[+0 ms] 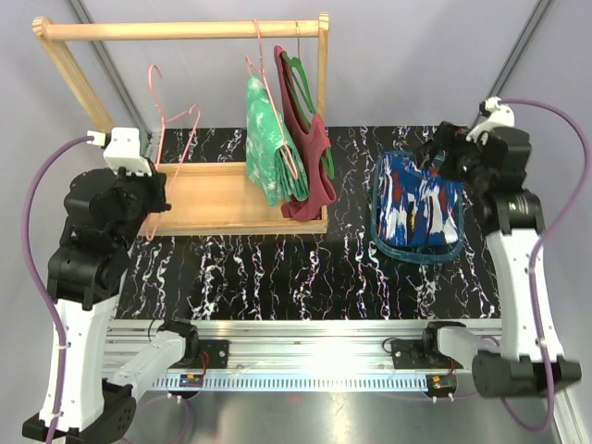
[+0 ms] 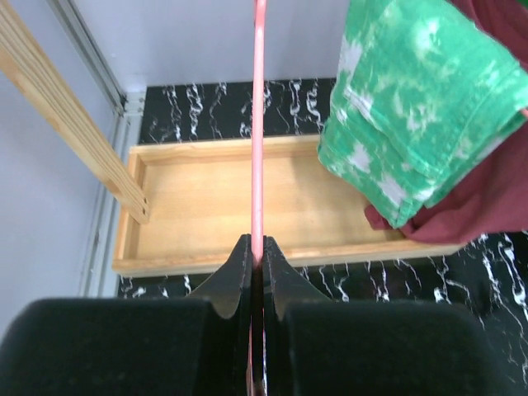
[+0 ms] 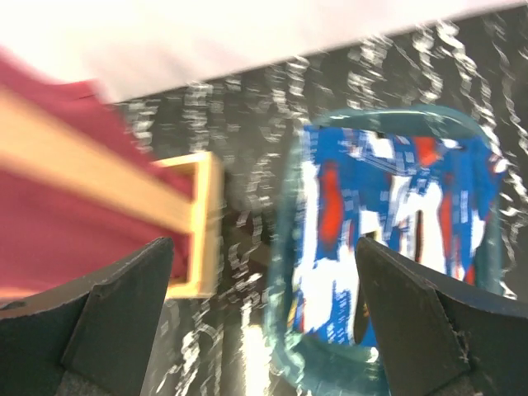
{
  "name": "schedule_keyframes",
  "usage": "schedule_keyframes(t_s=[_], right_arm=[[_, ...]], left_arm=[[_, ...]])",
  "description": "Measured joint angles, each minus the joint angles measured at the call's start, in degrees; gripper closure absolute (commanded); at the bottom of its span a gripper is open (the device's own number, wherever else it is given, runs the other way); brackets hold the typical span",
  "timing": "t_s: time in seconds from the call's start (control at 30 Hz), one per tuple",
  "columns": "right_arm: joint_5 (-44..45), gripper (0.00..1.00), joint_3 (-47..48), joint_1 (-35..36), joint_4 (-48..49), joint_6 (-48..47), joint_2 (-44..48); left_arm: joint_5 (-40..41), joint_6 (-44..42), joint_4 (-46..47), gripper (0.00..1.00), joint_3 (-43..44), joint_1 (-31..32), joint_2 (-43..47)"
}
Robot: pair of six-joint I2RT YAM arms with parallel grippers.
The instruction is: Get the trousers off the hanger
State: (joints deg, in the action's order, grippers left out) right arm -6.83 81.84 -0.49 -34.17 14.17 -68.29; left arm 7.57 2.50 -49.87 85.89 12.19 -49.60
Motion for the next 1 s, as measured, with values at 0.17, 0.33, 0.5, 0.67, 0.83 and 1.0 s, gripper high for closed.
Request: schedule_keyframes(t_s=[0.17, 0.33, 0.5, 0.67, 0.83, 1.0], right_arm=[[-6.27, 0.01, -5.07, 0.13, -0.79, 0.28, 9.33], [-14.38, 0.01, -13.03, 0.11, -0.17, 2.73, 11.85], [-23.32, 0.01, -21.38, 0.11, 2.91, 7.26, 17.46], [-28.46, 0.01, -23.30, 0.11, 6.29, 10.86, 24.50], [-31.01, 0.00, -22.97, 0.11, 7.30, 12.04, 28.44], [-31.89, 0.00, -21.33, 0.11, 6.03, 11.54, 29.44]], left_arm=[[2.99, 0.11, 7.34, 1.00, -0.22, 0.20, 0.52], [5.81, 0.48, 13.97, 1.00, 1.95, 0.20, -1.77], [6.27, 0.02, 16.76, 1.00, 9.27, -1.20, -11.17], [4.44, -0.09, 15.02, 1.00, 15.26, -6.12, -20.96], [1.22, 0.55, 11.76, 1.00, 16.09, -8.52, -25.27], [-1.14, 1.18, 10.34, 0.76, 16.13, -9.01, -25.38]])
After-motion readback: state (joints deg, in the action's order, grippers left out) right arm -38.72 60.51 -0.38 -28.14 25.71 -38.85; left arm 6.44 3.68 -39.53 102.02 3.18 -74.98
